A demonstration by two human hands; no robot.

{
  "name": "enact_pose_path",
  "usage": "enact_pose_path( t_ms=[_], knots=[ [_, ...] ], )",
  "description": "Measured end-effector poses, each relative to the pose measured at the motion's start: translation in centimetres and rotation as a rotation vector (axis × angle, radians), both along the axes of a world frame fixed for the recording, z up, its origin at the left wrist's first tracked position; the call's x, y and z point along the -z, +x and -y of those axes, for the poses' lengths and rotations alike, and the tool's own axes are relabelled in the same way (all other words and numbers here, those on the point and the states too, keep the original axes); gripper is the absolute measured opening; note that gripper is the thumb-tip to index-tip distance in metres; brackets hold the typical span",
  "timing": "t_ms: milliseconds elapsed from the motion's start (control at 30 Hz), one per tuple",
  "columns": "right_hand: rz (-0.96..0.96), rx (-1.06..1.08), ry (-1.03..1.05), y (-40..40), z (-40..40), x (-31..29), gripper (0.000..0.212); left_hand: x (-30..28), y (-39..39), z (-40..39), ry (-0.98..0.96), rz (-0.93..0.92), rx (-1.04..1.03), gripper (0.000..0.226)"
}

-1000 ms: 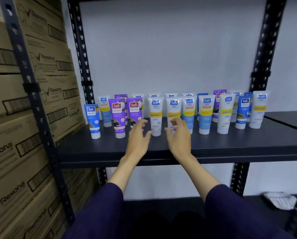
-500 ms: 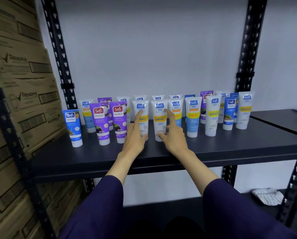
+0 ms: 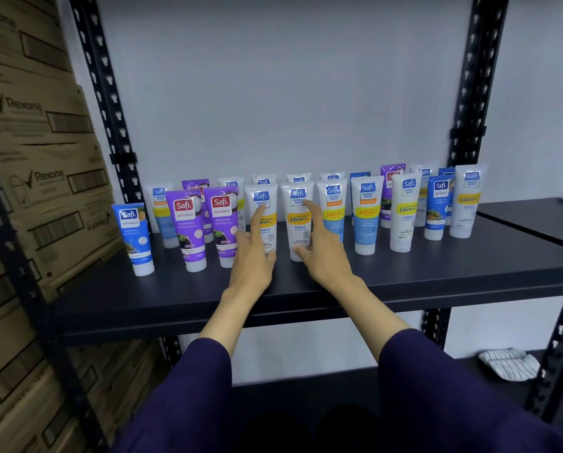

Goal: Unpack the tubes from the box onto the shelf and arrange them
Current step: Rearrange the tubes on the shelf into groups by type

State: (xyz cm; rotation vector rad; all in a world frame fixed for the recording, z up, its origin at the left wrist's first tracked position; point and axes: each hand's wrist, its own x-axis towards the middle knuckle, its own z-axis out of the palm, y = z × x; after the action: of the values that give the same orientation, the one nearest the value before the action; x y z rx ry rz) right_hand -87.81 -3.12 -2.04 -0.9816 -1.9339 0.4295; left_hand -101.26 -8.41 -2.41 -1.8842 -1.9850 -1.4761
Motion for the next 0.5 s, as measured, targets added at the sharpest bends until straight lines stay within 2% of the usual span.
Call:
enact_pose_path(
  t_ms=[133,267,367,500],
  knots=[
    [-0.038,0.071,0.031,0.5,0.7,0.2,0.080,0.2,0.8,0.7,0.011,-0.001,-0.098,0.078],
    [-0.164,0.149,0.052,1.7,1.1,0.3,0.051,0.2,2.3,1.5,0.083,-0.121,-0.237,0.058],
    [-0.224,0.203,0.064,3.9,1.2,0.6,0.033,0.0,4.3,1.7,0.131,-0.124,-0.175,0.040],
    [-0.282,0.304,0.044,7.9,0.5,1.1,0.025,0.0,8.1,1.0,0.128,-0.050,0.027,0.028]
  ],
)
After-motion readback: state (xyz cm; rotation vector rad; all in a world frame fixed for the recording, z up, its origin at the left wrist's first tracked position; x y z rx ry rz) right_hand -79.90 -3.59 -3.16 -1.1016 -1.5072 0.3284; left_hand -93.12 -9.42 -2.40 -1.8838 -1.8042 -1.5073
